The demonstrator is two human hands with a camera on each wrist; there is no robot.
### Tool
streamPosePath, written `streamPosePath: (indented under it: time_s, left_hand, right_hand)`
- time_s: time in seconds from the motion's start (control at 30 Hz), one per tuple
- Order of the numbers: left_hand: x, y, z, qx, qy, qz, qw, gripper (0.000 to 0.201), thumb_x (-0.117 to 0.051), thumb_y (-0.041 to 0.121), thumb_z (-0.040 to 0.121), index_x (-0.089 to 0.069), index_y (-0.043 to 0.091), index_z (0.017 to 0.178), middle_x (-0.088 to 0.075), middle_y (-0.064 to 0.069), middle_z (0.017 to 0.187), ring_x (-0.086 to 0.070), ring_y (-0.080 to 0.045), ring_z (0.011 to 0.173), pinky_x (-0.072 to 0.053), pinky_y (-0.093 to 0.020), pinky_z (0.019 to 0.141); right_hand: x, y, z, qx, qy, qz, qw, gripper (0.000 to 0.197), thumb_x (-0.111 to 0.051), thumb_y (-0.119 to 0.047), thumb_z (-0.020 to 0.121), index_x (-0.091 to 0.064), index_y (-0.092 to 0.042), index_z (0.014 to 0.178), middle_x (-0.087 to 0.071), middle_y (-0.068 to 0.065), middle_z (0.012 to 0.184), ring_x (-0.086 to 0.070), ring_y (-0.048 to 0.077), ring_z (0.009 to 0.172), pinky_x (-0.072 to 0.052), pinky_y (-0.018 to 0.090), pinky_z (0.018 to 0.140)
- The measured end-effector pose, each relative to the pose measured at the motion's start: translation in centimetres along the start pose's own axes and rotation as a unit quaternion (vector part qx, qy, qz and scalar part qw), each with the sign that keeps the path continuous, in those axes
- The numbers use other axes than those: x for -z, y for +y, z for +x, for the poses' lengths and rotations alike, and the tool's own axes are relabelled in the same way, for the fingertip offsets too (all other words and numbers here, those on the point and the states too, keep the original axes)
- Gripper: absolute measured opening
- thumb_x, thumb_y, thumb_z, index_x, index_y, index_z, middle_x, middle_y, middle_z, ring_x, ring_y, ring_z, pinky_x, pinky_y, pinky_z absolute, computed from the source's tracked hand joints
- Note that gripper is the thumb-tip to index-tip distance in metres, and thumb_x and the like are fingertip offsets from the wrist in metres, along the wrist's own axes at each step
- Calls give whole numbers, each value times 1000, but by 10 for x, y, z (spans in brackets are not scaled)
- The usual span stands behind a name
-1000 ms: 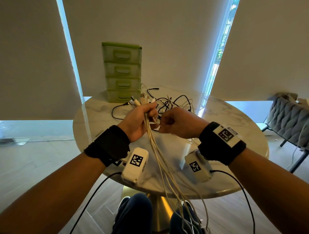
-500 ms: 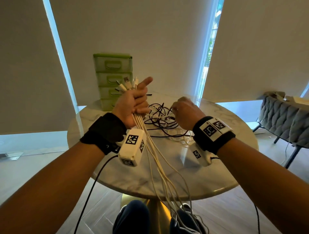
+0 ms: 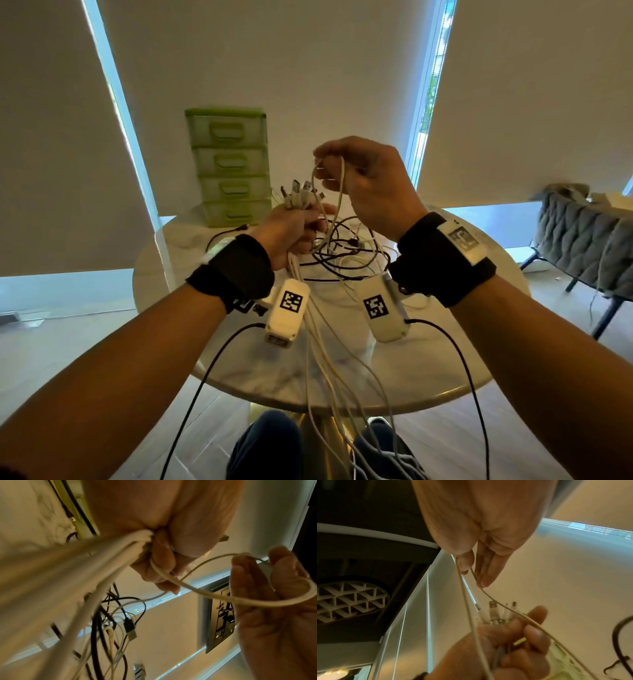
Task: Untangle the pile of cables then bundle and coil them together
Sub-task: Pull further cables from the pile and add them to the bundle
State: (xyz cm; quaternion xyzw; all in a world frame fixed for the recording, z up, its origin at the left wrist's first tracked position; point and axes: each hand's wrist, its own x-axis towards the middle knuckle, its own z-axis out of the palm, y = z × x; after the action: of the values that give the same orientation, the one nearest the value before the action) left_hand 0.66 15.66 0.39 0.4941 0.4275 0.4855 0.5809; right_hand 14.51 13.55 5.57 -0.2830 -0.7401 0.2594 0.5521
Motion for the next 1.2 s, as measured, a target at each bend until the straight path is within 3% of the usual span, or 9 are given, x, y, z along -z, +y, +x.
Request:
streamPosePath:
  time_s: [0.17,0.33,0.43,0.57,0.73,0.87,0.97,1.07,1.2]
  left_hand:
    - [8,5,-7,-11,-30,2,999,31,-36,18,104,-61,9,89,-59,-3,66,-29,-3,43,-20,-13,32]
    - [7,14,-13,-61,-43,-48,996,30,-32,14,103,-59,9,89,-60,-5,70,-30,-2,42,-21,-12,32]
    - [7,20,-16,-95,-39,-79,991,28,-35,18,104,-61,11,97,-60,-2,70,-29,-3,44,-20,-13,33]
    - [9,8,-13,-72,21,-59,995,24,-38,26,104,-57,22,117,-55,0,69,-28,-3,42,-21,-14,33]
    - [5,-9,-14,-19,-2,-6,1000,28,-43,15,101,-58,17,78,-54,-5,70,-24,-3,38,-16,-13,32]
    - [11,-3,-13,-34,-6,-43,999,24,-41,19,103,-59,14,89,-52,-1,67,-24,-3,38,-16,-14,31]
    - [18,2,-14,-63,12,-59,996,21,-41,22,103,-58,13,94,-52,0,67,-27,-1,39,-20,-13,30]
    - [25,9,-16,-95,30,-96,990,24,-38,25,104,-54,17,87,-52,0,69,-26,-2,42,-19,-13,33]
    - [36,29,-17,-149,65,-160,974,27,-36,25,104,-52,18,84,-54,2,67,-26,-2,44,-18,-13,34]
  right_hand:
    - [9,20,0,-89,39,-76,992,27,-52,-7,96,-57,-13,122,-68,5,97,-67,17,83,-56,24,70]
    - [2,39,-13,-281,-287,-236,885,14,-60,-22,93,-63,-22,107,-66,4,85,-60,14,69,-50,25,62]
    - [1,42,-11,-213,-231,-315,895,20,-54,-24,96,-63,-23,78,-62,-3,74,-58,13,69,-44,21,64]
    - [5,32,-4,-223,-132,-200,945,22,-44,-13,100,-63,-9,90,-61,2,77,-58,14,67,-43,13,54]
    - [-7,2,4,-145,-101,-37,984,20,-40,-6,101,-58,-3,93,-56,7,76,-56,10,62,-47,14,54]
    - [-11,9,4,-125,-71,-73,987,19,-48,-18,100,-58,-11,114,-61,4,85,-57,9,66,-45,15,54]
    - [-12,26,0,-199,-167,-174,950,27,-48,-41,98,-58,-22,113,-62,0,93,-54,10,69,-46,22,59]
    - [-2,57,-8,-265,-293,-264,880,25,-47,-42,98,-62,-30,83,-58,-7,76,-51,12,67,-43,29,64]
    - [12,88,-14,-260,-271,-513,772,24,-47,-32,96,-66,-18,90,-65,3,95,-53,22,80,-44,28,74]
